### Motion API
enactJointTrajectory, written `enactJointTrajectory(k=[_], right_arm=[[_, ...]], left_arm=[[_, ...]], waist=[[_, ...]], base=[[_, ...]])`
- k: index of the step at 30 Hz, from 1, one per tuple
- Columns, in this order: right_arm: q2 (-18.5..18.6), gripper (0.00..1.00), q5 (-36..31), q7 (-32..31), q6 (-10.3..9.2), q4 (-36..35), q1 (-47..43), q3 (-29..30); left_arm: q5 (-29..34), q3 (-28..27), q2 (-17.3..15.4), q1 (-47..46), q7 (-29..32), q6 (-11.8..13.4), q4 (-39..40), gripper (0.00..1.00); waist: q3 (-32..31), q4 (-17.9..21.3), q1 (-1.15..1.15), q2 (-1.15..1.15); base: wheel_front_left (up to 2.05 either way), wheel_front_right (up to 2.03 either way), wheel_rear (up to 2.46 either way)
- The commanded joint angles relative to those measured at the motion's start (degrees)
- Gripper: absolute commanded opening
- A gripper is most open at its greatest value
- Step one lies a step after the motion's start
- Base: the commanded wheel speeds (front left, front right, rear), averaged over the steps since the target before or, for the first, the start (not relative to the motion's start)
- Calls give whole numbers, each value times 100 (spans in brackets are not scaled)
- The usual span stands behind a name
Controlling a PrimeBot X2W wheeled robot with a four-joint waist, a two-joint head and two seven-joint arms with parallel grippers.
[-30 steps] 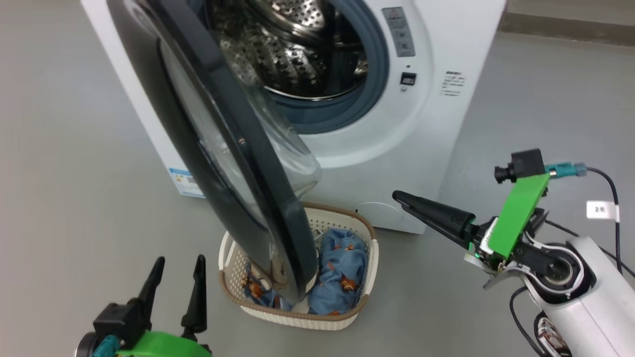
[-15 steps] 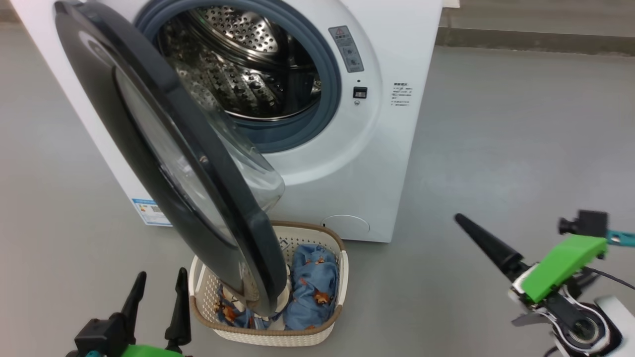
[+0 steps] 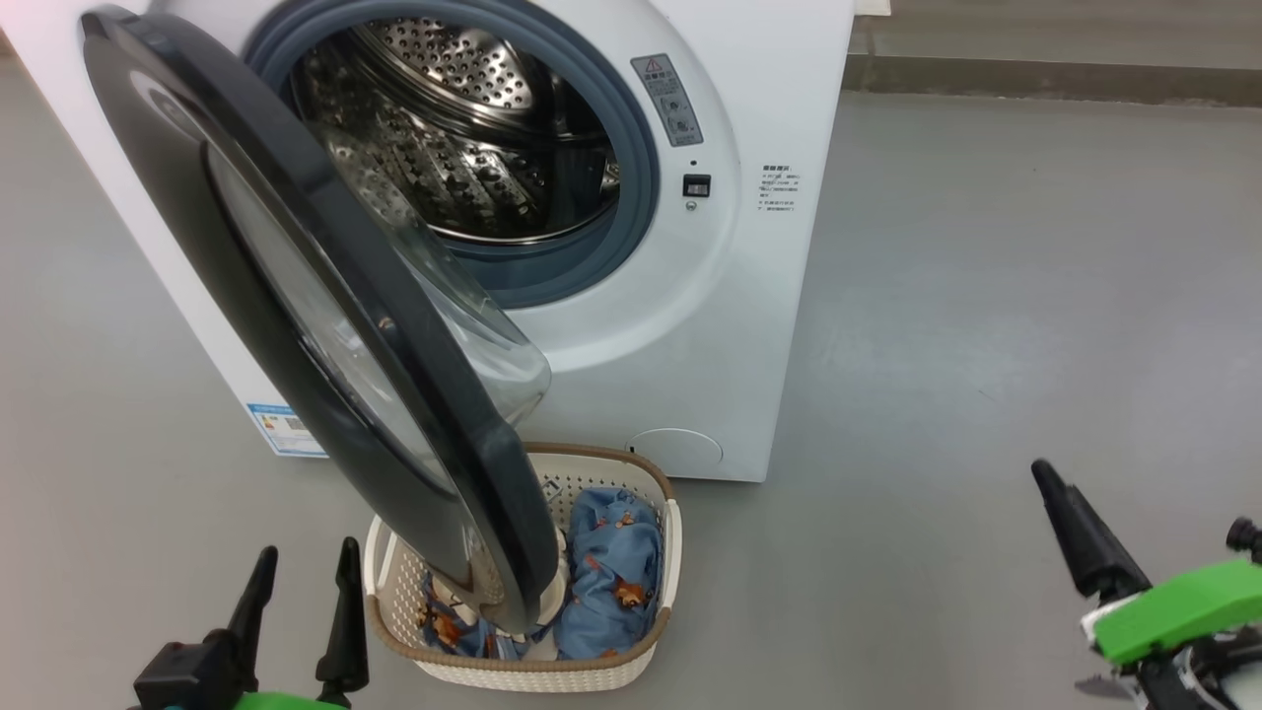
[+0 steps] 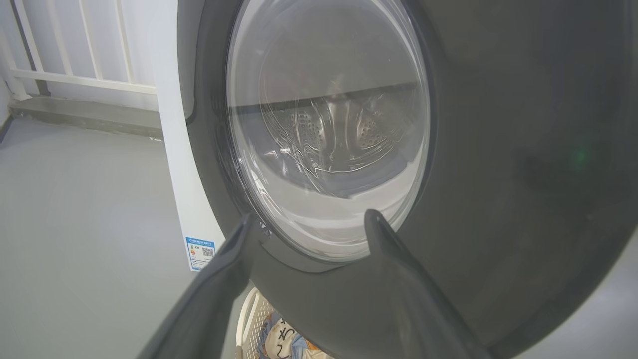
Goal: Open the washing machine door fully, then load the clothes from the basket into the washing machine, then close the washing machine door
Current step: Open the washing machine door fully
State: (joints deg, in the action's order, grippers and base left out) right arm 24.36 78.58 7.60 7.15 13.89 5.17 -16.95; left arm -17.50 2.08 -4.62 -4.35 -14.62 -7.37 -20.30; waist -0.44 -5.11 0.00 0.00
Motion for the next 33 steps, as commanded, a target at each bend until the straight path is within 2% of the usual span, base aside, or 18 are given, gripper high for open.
enactJointTrajectory(k=[1,5,8,9,17,22,26,33], right_arm=[[291,100,-215,233,34,-54,14,-236],[539,100,-856,651,34,230,59,-695],[544,100,-1475,732,34,469,122,-611],[544,100,-1475,732,34,469,122,-611],[-101,100,-3828,739,34,8,-299,619],[-561,100,-4682,739,34,-499,-710,1257],[-690,100,-5434,739,34,-775,-973,1359],[-1034,100,-5873,740,34,-894,-1269,1640]], left_arm=[[50,-196,-118,-35,-38,-12,183,100],[67,-183,-97,-31,-38,-12,186,100],[74,-175,-90,-33,-38,-12,186,100],[74,-175,-90,-33,-38,-12,186,100],[103,-200,-63,-14,-38,-12,202,100],[113,-201,-57,-16,-38,-12,217,100],[113,-202,-58,-13,-38,-12,223,100],[102,-187,-55,-12,-38,-12,222,100]], waist=[[-5,1,0,0],[-19,-9,0,0],[-21,-21,0,0],[-21,-21,0,0],[-16,-58,0,0],[-8,-85,0,0],[1,-92,0,0],[24,-113,0,0]], base=[[0,0,0],[0,0,0],[0,0,0],[0,0,0],[0,0,0],[0,0,0],[0,0,0],[0,0,0]])
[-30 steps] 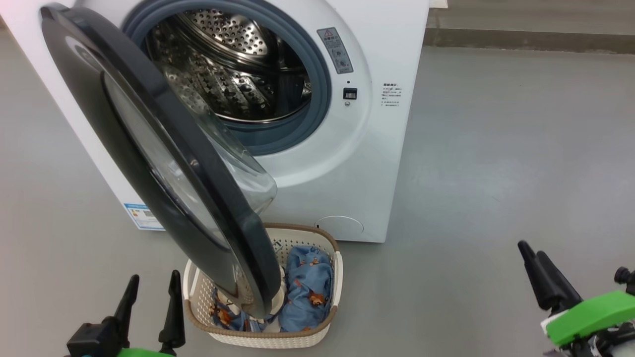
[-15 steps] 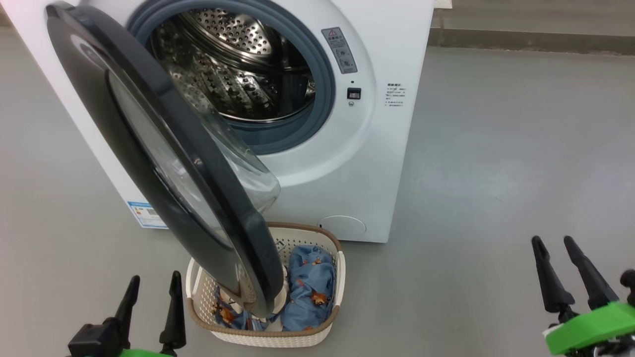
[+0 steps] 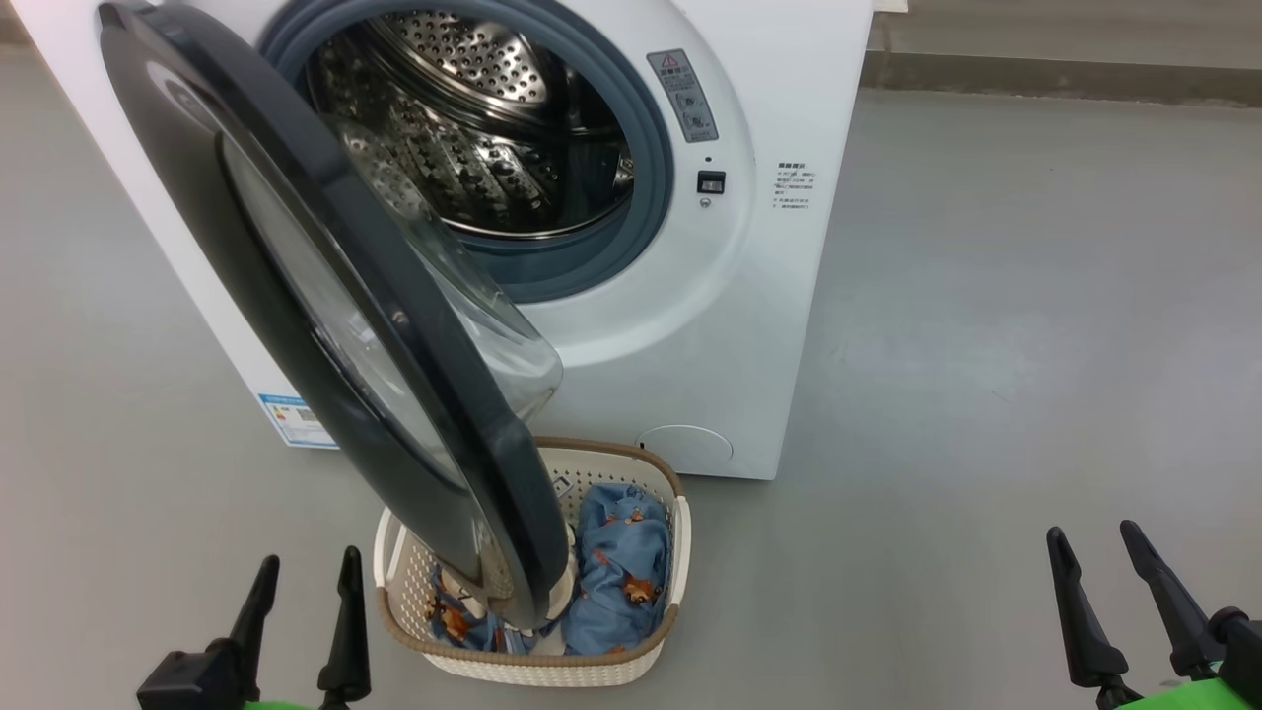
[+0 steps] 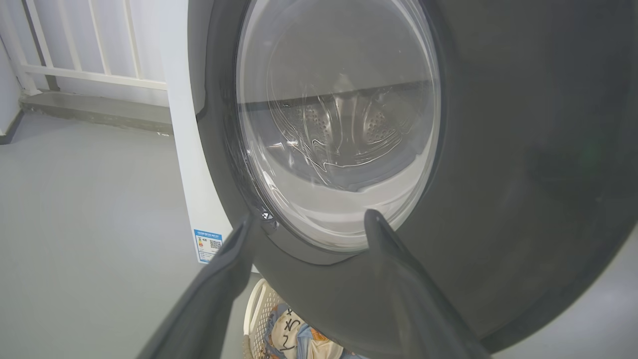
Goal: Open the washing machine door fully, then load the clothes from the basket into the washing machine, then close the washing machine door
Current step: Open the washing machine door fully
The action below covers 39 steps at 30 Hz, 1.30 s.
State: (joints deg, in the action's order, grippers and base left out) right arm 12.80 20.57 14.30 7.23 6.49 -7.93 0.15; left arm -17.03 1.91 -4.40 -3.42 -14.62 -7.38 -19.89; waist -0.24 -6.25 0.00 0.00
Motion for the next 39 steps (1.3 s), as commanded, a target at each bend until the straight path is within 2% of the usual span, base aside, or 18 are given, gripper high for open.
enactJointTrajectory(k=[1,8,9,10,11,12,18,23,28,32,39], right_arm=[[89,100,-70,69,25,-145,24,-60],[45,100,-148,70,25,-132,-1,-30],[43,100,-157,70,25,-129,-2,-23],[40,100,-162,70,25,-129,0,-14],[39,100,-173,70,25,-133,3,-5],[37,100,-187,70,25,-138,4,2],[6,100,-240,70,25,-166,-12,37],[-10,100,-268,70,25,-179,-24,36],[-40,100,-310,70,25,-240,-1,77],[-69,100,-354,70,25,-292,7,113],[-105,100,-367,70,25,-265,28,68]], left_arm=[[55,-173,-79,-103,-38,-11,181,100],[35,-180,-91,-121,-38,-11,172,100],[32,-190,-88,-142,-38,-11,208,82],[29,-213,-85,-161,-38,-11,257,40],[40,-241,-83,-180,-38,-11,321,4],[56,-267,-80,-198,-38,-11,397,0],[275,-443,-9,-316,-38,144,1565,0],[354,-205,62,-313,-27,226,2616,0],[309,519,115,-277,449,257,3616,0],[168,1275,139,-324,796,263,4030,0],[-306,2392,150,-593,865,476,3497,0]], waist=[[6,3,0,0],[-1,0,0,0],[-3,-7,0,0],[-5,-14,0,0],[-7,-21,0,0],[-9,-28,0,0],[-28,-49,0,0],[-29,-49,0,0],[-9,0,0,0],[27,53,0,0],[107,166,0,0]], base=[[0,0,0],[0,0,0],[0,0,0],[0,0,0],[0,0,0],[0,0,0],[0,0,0],[0,0,0],[0,0,0],[0,0,0],[0,0,0]])
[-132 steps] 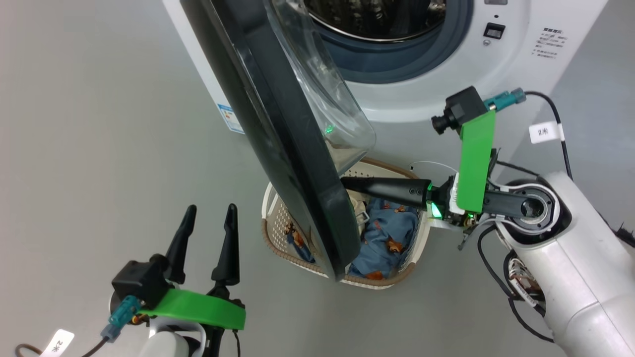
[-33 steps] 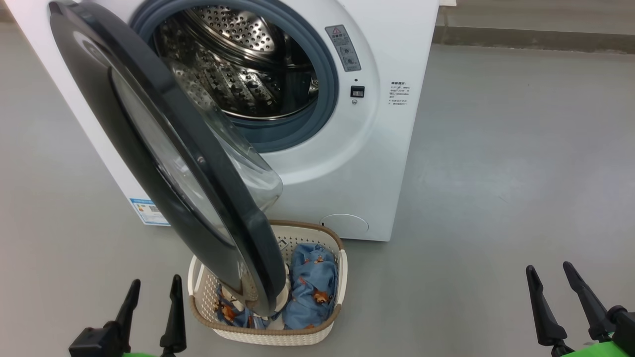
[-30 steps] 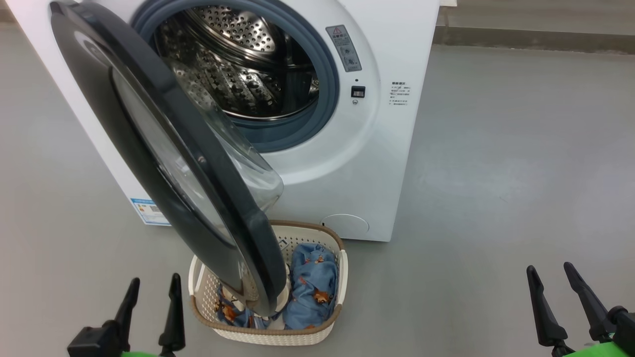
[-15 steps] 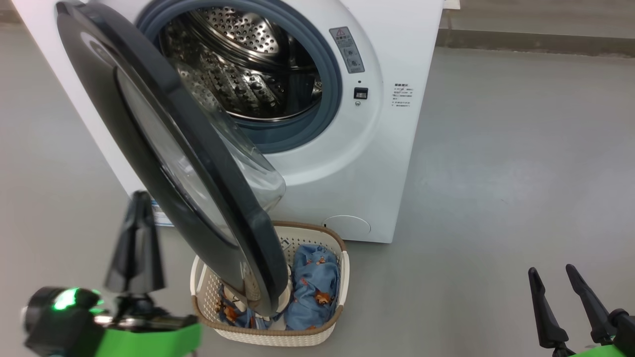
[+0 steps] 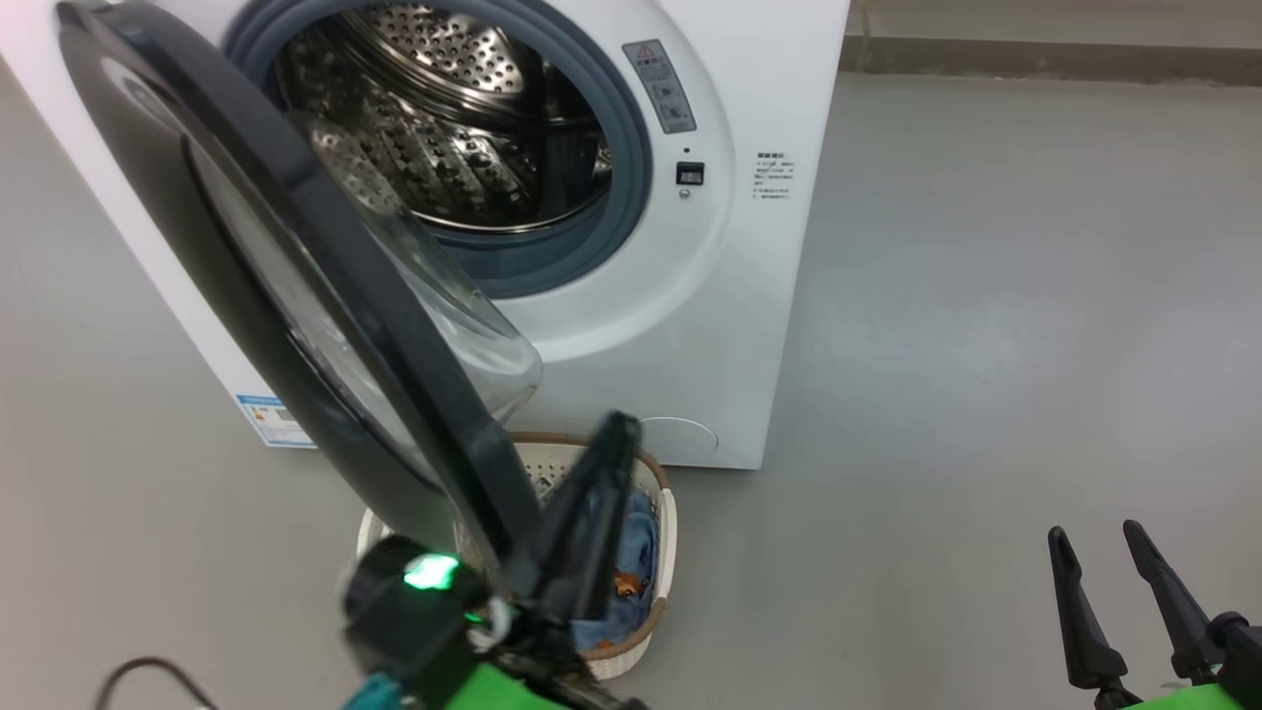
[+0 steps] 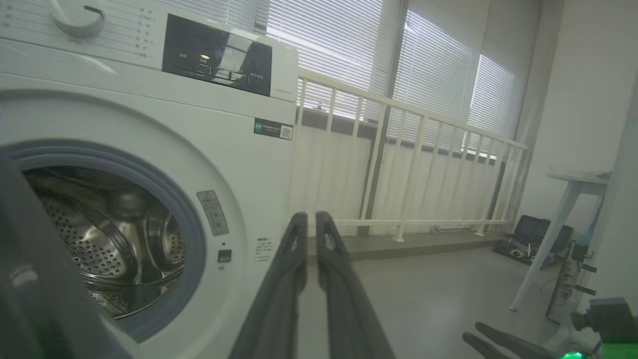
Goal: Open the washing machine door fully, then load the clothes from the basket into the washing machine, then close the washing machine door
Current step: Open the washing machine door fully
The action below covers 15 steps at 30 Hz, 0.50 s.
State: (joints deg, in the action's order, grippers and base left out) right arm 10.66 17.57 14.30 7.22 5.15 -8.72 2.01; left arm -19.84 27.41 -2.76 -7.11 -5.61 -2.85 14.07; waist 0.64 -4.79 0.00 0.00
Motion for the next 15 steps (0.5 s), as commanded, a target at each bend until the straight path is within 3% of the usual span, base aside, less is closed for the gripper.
enactJointTrajectory(k=[1,8,15], right_arm=[[107,100,-68,70,26,-120,113,-127],[75,100,-57,70,26,-62,213,-175],[71,100,-80,70,26,-83,237,-152]], left_arm=[[-99,-35,-13,-269,-63,59,-50,0],[-670,405,-12,-638,-429,284,-1447,0],[-1046,388,-12,-887,-729,436,-2503,0]], waist=[[30,35,0,0],[137,156,0,0],[173,184,0,0]], base=[[0,0,0],[0,0,0],[0,0,0]])
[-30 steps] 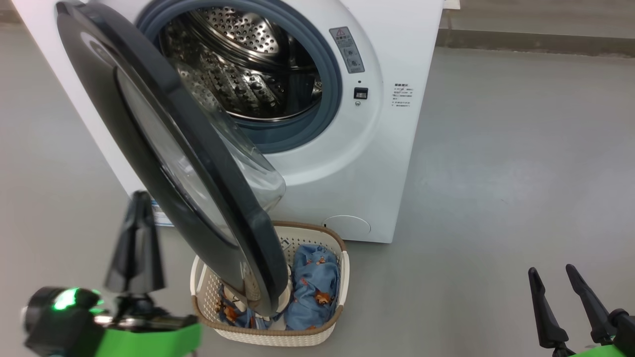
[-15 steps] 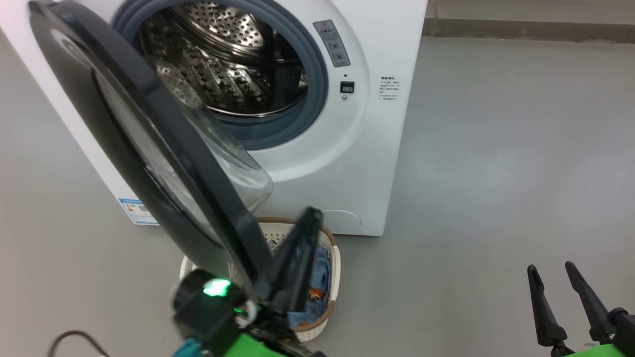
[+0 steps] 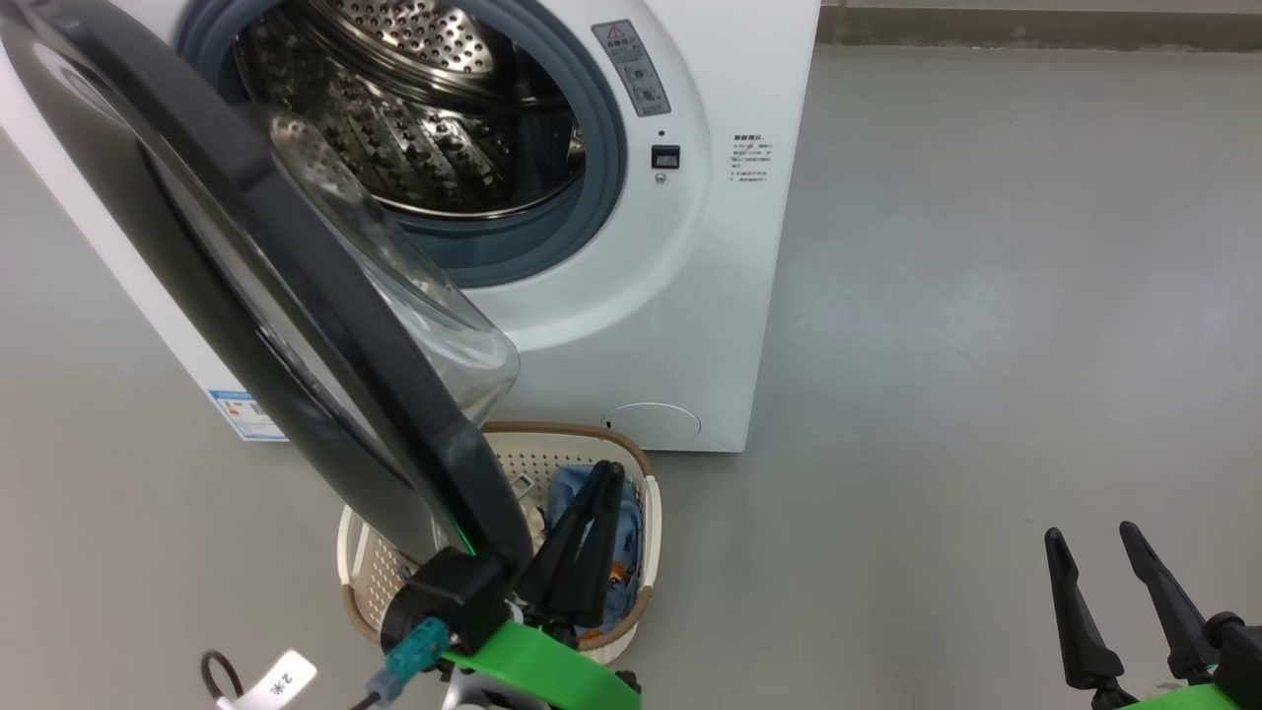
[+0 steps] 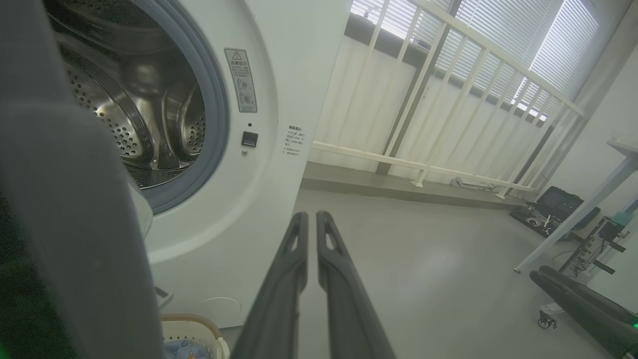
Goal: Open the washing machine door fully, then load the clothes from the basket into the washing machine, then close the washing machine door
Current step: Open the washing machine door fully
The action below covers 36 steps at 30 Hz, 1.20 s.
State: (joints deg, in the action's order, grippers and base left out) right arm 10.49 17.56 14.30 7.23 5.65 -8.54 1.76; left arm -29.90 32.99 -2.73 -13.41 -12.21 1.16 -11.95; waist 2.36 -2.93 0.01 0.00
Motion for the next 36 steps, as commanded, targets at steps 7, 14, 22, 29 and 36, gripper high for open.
enactJointTrajectory(k=[7,14,22,29,36], right_arm=[[81,100,-77,70,25,-151,202,-128],[88,100,-81,70,25,-167,208,-132],[113,100,-75,70,25,-174,185,-131],[130,100,-81,70,25,-191,159,-122],[137,100,-101,70,25,-217,162,-104]], left_arm=[[-221,-323,-15,-415,-228,153,-327,0],[-252,-464,-15,-456,-266,161,-555,0],[-256,-683,-15,-430,-277,146,-668,0],[-192,-819,-15,-343,-278,135,-658,0],[-154,-877,-15,-274,-278,93,-665,0]], waist=[[5,-40,0,0],[10,-82,0,0],[-10,-130,0,0],[-29,-203,0,0],[-13,-373,0,0]], base=[[0,0,0],[0,0,0],[0,0,0],[0,0,0],[0,0,0]])
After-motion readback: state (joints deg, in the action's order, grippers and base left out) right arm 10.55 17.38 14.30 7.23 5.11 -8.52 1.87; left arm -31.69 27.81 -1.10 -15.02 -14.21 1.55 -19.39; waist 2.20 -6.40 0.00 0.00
